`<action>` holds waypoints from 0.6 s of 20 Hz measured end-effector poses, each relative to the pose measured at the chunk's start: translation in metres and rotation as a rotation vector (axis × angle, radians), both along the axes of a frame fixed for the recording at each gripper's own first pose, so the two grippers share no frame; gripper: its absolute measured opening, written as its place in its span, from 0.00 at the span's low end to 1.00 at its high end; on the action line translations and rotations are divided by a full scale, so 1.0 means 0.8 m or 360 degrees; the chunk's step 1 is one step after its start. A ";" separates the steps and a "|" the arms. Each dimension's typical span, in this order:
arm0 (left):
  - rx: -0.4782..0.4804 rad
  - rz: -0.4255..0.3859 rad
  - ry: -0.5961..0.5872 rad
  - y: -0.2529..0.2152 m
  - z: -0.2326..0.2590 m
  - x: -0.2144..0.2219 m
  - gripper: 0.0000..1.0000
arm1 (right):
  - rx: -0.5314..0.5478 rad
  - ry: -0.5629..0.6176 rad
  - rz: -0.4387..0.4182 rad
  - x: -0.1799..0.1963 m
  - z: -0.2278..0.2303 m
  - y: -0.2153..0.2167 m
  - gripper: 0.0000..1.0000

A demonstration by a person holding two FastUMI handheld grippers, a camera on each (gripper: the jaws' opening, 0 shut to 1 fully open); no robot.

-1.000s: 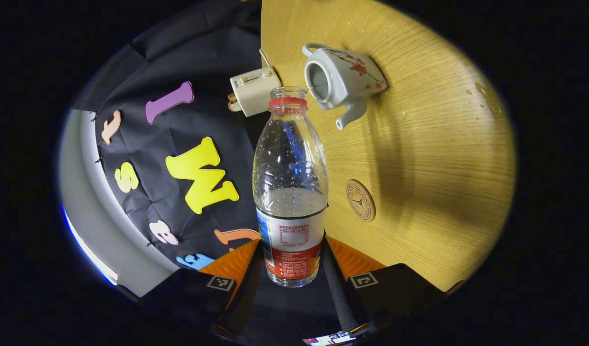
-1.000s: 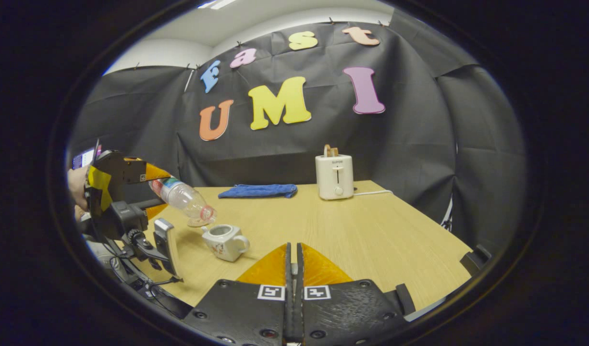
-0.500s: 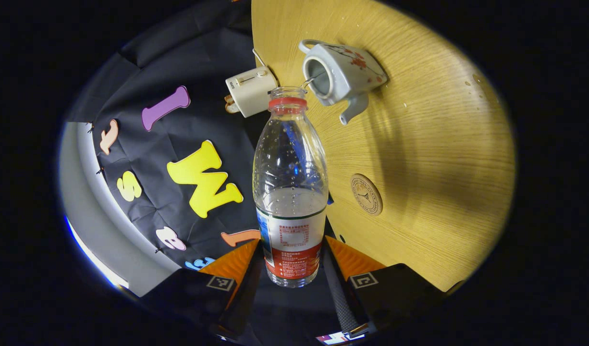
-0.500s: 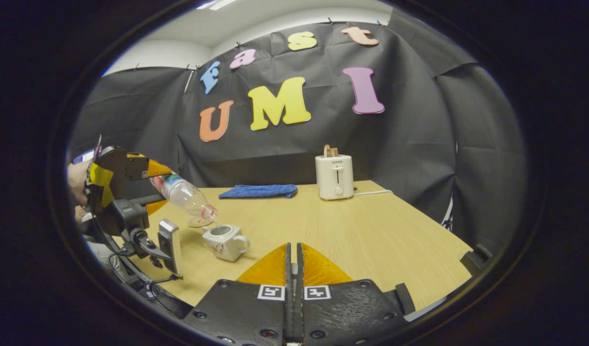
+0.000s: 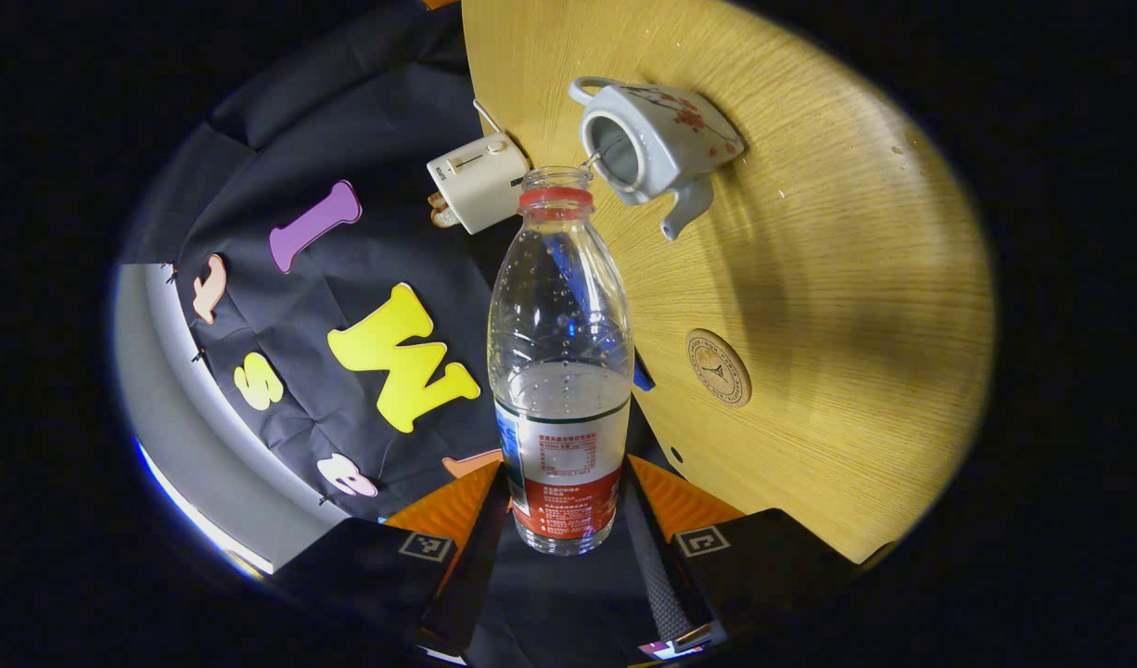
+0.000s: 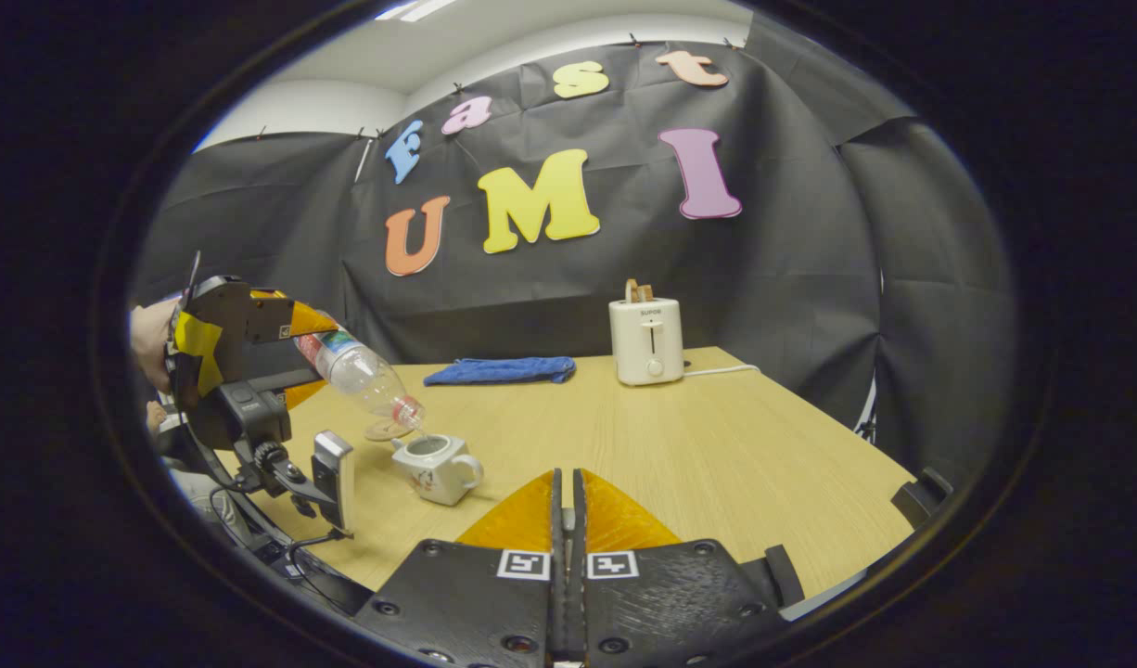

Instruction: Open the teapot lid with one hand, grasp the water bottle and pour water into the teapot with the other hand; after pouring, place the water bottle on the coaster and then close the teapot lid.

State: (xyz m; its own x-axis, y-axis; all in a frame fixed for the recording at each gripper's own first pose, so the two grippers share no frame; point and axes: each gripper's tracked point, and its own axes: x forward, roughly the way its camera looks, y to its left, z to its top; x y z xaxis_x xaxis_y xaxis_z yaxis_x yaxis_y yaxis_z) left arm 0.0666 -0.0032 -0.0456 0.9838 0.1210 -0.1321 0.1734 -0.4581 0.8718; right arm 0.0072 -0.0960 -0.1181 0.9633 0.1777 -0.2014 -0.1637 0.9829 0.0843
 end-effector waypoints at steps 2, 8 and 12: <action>0.0026 -0.0005 -0.0017 -0.002 0.004 0.000 0.72 | 0.0005 0.0003 -0.0002 0.000 -0.001 -0.001 0.00; 0.0086 -0.0009 -0.0028 -0.006 0.012 0.000 0.72 | 0.0018 0.0001 0.0003 0.001 -0.002 0.001 0.00; 0.0096 -0.0009 -0.0036 -0.007 0.015 0.001 0.72 | 0.0018 0.0001 0.0000 0.000 -0.003 -0.002 0.00</action>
State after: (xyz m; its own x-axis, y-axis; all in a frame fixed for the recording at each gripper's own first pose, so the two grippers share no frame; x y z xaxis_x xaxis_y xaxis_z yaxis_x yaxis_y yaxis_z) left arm 0.0675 -0.0087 -0.0337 0.9872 0.1227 -0.1022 0.1512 -0.5110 0.8462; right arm 0.0069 -0.0973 -0.1205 0.9631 0.1802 -0.2000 -0.1639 0.9818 0.0955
